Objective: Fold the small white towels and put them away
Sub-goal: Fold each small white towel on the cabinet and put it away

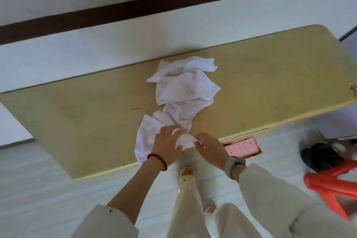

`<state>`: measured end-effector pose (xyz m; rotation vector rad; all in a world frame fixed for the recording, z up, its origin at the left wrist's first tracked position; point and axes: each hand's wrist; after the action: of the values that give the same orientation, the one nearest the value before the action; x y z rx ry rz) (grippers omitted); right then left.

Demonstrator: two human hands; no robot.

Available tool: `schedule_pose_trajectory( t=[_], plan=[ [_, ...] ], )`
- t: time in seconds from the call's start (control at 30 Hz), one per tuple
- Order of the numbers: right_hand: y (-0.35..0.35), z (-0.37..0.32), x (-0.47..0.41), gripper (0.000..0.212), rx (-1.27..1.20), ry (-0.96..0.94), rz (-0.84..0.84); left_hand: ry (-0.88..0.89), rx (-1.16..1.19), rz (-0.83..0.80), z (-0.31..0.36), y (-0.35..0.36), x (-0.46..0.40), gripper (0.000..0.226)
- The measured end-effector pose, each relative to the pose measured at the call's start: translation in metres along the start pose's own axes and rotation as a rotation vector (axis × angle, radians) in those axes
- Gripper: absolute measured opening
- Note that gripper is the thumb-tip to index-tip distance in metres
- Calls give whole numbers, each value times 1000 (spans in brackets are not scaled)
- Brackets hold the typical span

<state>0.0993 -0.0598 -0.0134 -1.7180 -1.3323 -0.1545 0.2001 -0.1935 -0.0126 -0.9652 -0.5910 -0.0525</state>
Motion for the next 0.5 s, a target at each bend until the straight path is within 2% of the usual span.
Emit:
schedule_pose_trajectory(
  t=[0.07,0.13,0.2,0.33,0.5],
  plan=[
    [-23,-5,4,16,30,-103,43,65,-68,-43,5,-15,-14,52],
    [-53,-9,8,14,63,-146,99,111,-43,-67,13,-36,-30,42],
    [-85,-9,11,14,44,-143,139,151,-4,-57,26,-58,-45,37],
    [-149,3,22,10,-143,-87,124,236,283,-71,55,-98,-63,26],
    [-228,30,51,16,-245,-95,269,302,281,-79,100,-143,-84,18]
  ],
)
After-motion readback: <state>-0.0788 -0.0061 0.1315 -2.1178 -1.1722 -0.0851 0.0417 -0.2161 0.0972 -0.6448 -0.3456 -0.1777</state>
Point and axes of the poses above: each hand's wrist, its own x-axis away from the middle knuckle, its own y-axis out of the palm, z = x × y, and after that the axes turned 11 degrees about -z, right-handed
